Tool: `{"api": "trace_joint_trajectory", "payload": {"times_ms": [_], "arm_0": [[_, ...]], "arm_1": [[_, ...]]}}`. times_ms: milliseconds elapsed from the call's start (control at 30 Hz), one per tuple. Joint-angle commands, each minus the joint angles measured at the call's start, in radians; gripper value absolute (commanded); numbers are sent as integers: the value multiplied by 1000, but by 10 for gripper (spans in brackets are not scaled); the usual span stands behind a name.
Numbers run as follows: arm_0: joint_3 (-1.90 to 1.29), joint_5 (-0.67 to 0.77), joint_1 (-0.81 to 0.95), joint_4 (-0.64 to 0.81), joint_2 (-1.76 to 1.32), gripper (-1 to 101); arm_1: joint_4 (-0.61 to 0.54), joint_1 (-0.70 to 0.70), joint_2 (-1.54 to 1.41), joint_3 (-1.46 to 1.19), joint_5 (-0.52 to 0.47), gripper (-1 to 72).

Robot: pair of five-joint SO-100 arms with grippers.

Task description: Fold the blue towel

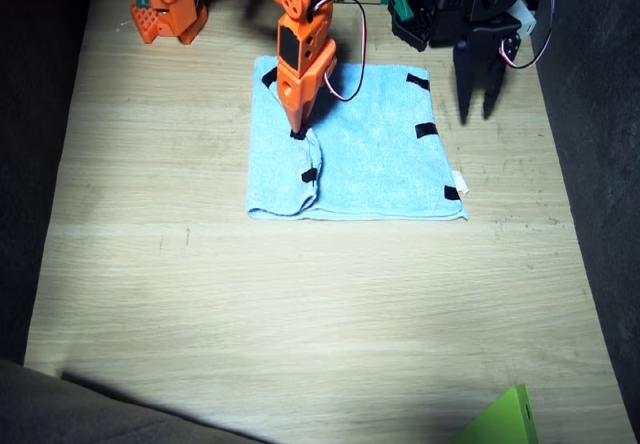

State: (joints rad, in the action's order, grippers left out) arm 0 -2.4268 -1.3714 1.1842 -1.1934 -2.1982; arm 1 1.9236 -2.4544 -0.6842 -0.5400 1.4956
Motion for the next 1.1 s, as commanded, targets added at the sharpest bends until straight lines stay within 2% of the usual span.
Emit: {"api": "trace_joint_trajectory", "payload": {"times_ms": [0,200,400,600,800,933,1067], "arm_0": [[-9,-8,17,-11,-23,269],[-9,-11,15,-11,-21,278],[11,-15,12,-9,17,282],[15,-12,12,-8,29,280],[14,6,15,-9,20,274],[6,32,23,-9,-3,326],[110,58,-23,-49,98,350]], "arm_1": [[21,-25,-18,29,-26,148],[21,-31,-72,44,-61,146],[23,-95,-238,18,-80,150],[25,-112,-376,-43,-61,149],[21,31,-345,-84,40,123],[20,202,-273,-112,124,129],[20,354,-261,-147,167,122]]}}
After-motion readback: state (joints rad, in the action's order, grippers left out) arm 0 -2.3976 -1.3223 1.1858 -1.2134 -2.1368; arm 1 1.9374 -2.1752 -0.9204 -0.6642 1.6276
